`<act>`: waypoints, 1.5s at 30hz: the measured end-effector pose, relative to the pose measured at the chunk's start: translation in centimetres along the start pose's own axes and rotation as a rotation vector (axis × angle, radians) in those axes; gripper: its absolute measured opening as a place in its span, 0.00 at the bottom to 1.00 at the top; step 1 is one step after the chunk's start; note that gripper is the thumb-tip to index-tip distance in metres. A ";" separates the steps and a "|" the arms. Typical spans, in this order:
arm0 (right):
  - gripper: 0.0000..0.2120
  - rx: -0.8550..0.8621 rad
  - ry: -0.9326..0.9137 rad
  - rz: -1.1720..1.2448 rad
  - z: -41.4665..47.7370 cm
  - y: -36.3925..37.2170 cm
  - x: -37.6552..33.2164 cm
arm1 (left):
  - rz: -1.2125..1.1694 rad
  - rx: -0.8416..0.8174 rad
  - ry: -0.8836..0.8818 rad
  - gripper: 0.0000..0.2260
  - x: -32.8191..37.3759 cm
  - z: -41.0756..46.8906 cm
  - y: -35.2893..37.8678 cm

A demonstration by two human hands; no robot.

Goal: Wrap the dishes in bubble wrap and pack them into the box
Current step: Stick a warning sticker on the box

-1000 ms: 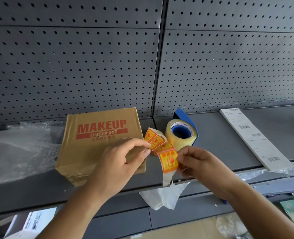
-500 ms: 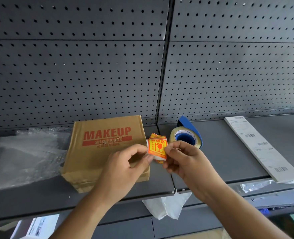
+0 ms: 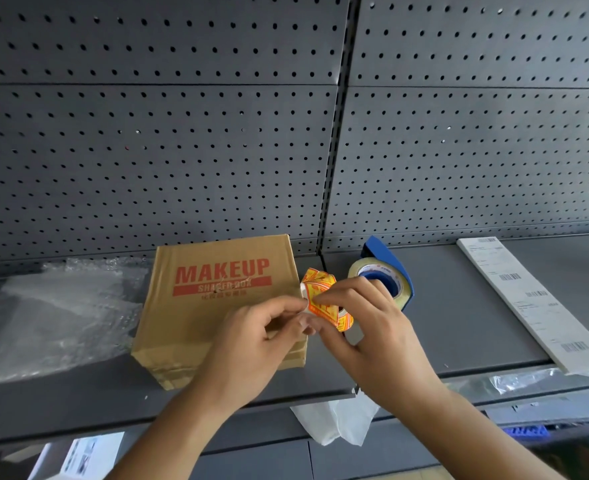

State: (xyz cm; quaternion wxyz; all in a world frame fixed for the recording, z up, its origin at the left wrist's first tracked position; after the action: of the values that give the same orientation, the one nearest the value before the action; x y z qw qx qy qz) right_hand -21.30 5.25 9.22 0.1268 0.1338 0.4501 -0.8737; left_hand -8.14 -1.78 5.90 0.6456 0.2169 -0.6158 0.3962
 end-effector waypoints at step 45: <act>0.05 0.243 0.039 -0.002 4.2 -5.5 -1.6 | -0.330 0.192 -0.043 0.16 2.0 -0.5 -3.2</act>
State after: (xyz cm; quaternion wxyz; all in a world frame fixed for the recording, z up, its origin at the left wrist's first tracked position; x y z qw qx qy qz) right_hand -22.20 5.01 16.26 0.1000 0.1647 0.3432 -0.9193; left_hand -5.47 -2.80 8.44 0.6649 0.3838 -0.5448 0.3372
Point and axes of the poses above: each hand's wrist, its own z-axis towards the middle knuckle, its own y-axis out of the palm, x = y × z, the point moved 9 cm from there along z, towards the middle knuckle, and after that the axes turned 11 degrees about -z, right-handed, at the moved point
